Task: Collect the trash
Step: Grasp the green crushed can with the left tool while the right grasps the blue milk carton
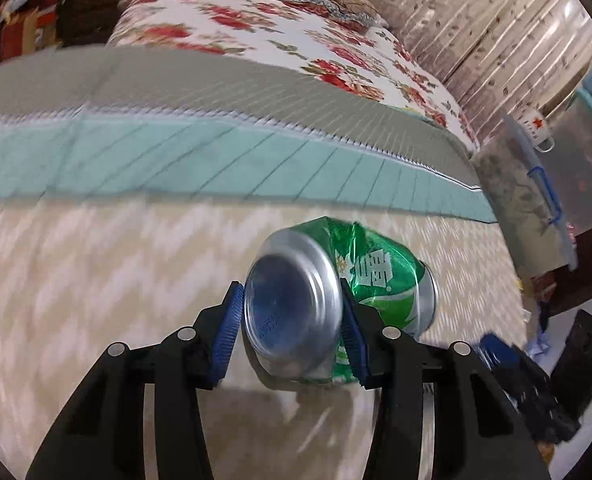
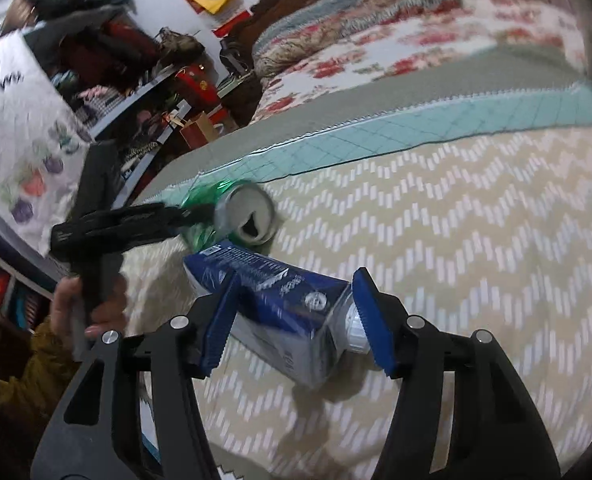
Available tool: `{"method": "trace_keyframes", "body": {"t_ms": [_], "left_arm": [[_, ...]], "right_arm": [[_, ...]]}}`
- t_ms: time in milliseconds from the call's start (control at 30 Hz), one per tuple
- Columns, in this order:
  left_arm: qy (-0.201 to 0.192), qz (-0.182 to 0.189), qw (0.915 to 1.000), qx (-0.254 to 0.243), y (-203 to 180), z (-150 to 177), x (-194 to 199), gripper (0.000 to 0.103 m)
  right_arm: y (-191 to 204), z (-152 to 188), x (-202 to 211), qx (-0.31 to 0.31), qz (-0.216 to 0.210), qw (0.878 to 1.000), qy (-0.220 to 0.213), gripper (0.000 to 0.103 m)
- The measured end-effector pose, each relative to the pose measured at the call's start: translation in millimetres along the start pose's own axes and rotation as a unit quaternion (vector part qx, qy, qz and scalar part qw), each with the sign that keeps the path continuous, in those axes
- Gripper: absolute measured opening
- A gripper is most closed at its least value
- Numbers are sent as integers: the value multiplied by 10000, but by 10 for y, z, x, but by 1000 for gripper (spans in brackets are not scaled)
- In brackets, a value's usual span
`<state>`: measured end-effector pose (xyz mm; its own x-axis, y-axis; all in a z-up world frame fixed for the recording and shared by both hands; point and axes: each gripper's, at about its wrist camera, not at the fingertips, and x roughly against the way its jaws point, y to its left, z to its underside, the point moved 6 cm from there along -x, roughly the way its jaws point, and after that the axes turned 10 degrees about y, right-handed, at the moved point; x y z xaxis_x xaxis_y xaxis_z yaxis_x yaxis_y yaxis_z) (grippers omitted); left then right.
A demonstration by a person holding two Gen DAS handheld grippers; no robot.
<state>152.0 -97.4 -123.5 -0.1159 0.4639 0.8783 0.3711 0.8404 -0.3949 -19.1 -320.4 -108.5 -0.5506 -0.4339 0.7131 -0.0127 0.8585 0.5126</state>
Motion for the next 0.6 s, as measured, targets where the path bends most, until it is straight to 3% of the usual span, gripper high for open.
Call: {"method": "trace_keyframes", "body": {"t_ms": [167,267,367,433,467,600], "left_arm": [[-134,-390,9989,-210,160,224,302,44],[-114,-345,9993,-73,241,350,409,44],[-95,-346,9994,-30,287,469,422,44],[-136,-404,9991,56,334,518,445,63],[-218,-489,9985,141,382,535,488,67],[-456,-566,9967,370,549,566,670,69]], "right_arm": [[229,179,68,81,-191,9997,94,63],[240,210,99,143,363,9992,-90,63],[290,241,73,127,361,9993,-35,65],[315,272,81,204,449,9988,-11,67],[346,282,71,269,496,9984,11,68],[389,312,45,413,691,9968,8,71]]}}
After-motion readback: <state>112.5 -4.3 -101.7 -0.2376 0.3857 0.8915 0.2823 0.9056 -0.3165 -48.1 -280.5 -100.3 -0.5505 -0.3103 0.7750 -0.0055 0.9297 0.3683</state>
